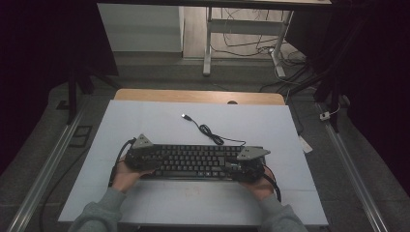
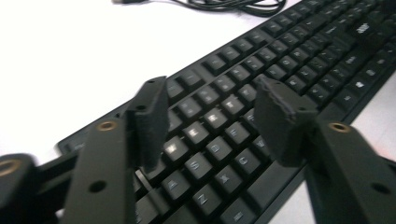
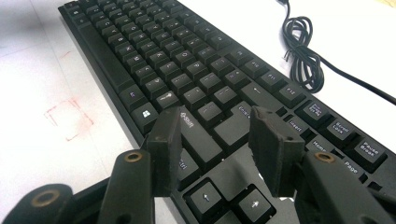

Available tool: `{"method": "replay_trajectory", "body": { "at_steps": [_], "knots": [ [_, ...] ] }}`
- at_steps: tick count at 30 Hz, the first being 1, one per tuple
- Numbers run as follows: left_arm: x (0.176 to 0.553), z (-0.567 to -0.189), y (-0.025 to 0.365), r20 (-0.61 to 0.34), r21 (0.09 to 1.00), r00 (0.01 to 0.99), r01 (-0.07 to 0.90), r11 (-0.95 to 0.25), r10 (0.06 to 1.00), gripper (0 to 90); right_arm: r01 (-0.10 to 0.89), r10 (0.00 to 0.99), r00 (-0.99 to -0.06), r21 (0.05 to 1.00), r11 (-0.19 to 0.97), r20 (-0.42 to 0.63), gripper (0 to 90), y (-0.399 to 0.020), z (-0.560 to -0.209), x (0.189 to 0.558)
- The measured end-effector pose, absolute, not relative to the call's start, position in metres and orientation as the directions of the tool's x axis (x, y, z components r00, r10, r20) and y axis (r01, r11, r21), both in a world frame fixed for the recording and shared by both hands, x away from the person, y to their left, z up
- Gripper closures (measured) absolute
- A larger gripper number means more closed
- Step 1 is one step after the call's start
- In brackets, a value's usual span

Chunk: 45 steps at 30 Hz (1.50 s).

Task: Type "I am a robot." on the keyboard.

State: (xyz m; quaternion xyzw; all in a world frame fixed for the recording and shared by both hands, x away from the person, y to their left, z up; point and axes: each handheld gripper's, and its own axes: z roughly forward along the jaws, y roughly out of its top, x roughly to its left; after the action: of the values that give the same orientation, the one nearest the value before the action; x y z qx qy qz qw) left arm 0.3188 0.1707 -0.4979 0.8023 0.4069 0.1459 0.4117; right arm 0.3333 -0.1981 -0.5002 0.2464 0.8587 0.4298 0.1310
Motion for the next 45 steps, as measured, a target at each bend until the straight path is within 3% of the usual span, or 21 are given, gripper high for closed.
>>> {"method": "replay_trajectory", "body": {
  "at_steps": [16,45],
  "knots": [
    [0.332,-0.512,0.146,-0.084,0.745,0.67,0.534,-0.4,0.738,88.5,0.311,0.537,-0.843,0.797,0.517,-0.019,53.6,-0.197,-0.502,0.335],
    [0.344,-0.526,0.134,-0.075,0.713,0.669,0.554,-0.429,0.74,89.0,0.314,0.534,-0.845,0.784,0.535,-0.025,52.8,-0.196,-0.504,0.336]
  ]
}}
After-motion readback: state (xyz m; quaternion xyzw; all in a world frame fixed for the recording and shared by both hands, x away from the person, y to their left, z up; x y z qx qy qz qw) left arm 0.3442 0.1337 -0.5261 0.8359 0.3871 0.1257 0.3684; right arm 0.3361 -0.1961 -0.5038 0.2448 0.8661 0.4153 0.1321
